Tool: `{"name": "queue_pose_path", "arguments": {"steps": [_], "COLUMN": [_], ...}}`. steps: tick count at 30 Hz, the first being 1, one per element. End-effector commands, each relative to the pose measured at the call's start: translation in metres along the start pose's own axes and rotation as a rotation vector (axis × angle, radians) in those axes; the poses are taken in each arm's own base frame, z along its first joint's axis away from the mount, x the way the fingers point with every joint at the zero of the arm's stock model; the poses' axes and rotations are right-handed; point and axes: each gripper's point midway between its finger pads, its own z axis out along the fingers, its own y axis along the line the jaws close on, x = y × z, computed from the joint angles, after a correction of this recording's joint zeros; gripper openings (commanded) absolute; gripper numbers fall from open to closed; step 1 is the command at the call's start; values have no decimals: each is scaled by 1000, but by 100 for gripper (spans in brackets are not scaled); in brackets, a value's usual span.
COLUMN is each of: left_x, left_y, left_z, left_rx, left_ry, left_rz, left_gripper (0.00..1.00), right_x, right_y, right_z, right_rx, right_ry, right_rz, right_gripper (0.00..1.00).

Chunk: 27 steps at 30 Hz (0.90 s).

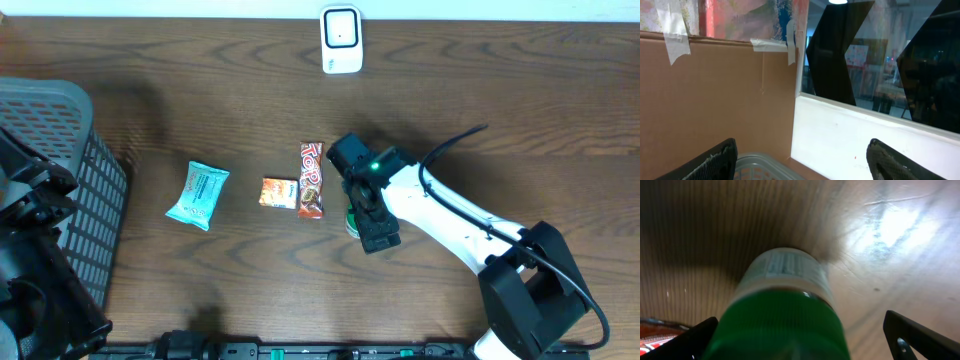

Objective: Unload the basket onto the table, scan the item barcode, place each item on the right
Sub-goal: 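Lower the right gripper and grasp the jar around its body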

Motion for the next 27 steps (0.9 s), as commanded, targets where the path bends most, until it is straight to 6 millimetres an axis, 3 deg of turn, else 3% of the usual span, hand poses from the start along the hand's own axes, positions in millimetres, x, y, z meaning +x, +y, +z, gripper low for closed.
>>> {"name": "queue_pose_path", "arguments": {"steps": [1,4,10,13,15,17,19,21,23,25,27], "left_x": [-1,-1,-1,0,0,1,2,3,5,5,6], "left_y": [0,0,0,0,0,0,0,0,-1,-1,-1], "left_z": [-1,-1,-1,-1,-1,-1,0,0,0,1,1], "left_rx": [2,2,2,2,2,2,2,2,3,3,3], "left_ry": [-5,-5,-5,-5,-4,-2,0,2,5,6,6], "left_rz": [5,2,2,3,3,5,6,7,10,10,10], "left_gripper": [83,83,83,83,83,83,83,83,83,83,83], "right_x": [-5,-5,-4,-14,-25,-31,-38,-42,-46,-45,-44], "right_y": [-8,-8,-4,1,14,29,43,48,52,54,55], "right_z": [14,24,24,24,19,12,1,-6,-11,-13,-16], "right_rx": [1,-18,-33,-42,-64,-94,-109,-101,-100,-105,-108], "right_ry": [-19,-11,-9,-43,-71,-87,-113,-128,-140,-143,-139], "right_rz": [35,35,-31,-290,-557,-842,-1168,-1337,-1443,-1453,-1453], "right_gripper": [97,79,64,64,60,64,78,82,84,97,99]}}
